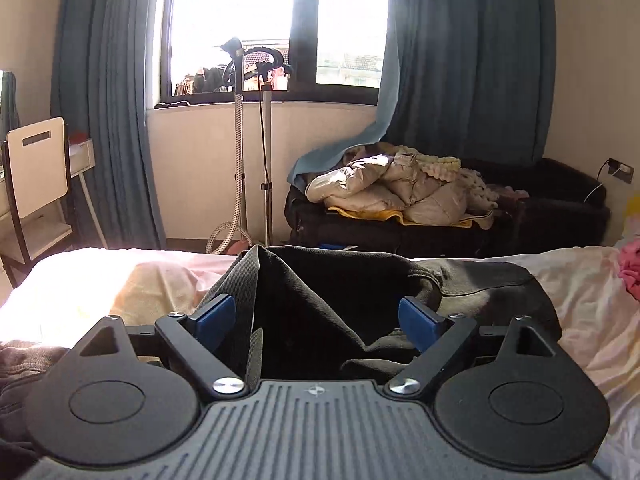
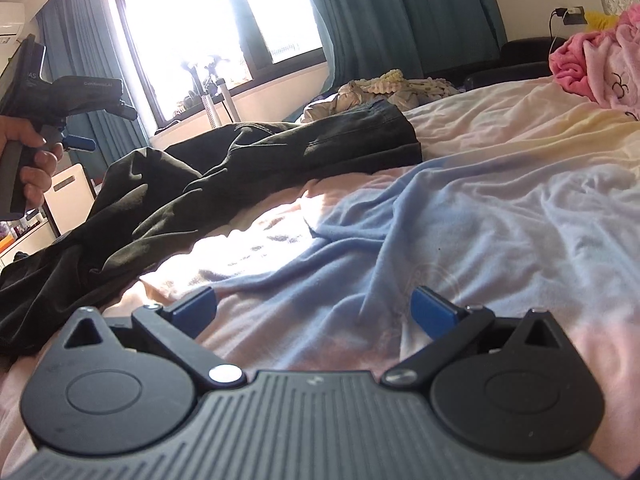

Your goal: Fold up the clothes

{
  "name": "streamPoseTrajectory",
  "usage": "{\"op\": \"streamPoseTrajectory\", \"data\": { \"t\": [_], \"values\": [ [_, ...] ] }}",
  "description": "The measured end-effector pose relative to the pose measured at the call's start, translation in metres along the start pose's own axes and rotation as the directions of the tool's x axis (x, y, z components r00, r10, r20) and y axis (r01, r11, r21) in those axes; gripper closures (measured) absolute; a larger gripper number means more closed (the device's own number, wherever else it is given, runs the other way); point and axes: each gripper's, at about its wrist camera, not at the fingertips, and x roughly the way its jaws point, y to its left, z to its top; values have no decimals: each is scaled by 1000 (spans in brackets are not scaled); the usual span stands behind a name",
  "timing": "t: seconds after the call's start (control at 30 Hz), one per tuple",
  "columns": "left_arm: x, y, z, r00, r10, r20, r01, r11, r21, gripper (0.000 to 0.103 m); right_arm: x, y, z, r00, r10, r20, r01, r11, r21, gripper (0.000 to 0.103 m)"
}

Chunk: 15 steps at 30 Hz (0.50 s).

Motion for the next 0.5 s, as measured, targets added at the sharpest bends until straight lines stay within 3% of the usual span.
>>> {"op": "streamPoseTrajectory", "data": {
  "t": [0.1,0.23,0.4,0.5],
  "values": [
    [-63,-14,-35,998,-49,36,49,999,1,11,-18,7,8,998,27,48,-25,999,-44,0],
    [-116,-18,-89,998,-62,-4,61,997,-39,11,-40,11,20,993,76,91,-71,996,-58,0],
    [-156,-15,-134,999,-29,22,31,996,-88,11,-58,27,33,981,83,177,-52,984,-173,0],
    [-165,-7,-145,998,-10,58,17,993,-121,11,-60,34,33,977,92,194,-47,973,-225,0]
  ]
}}
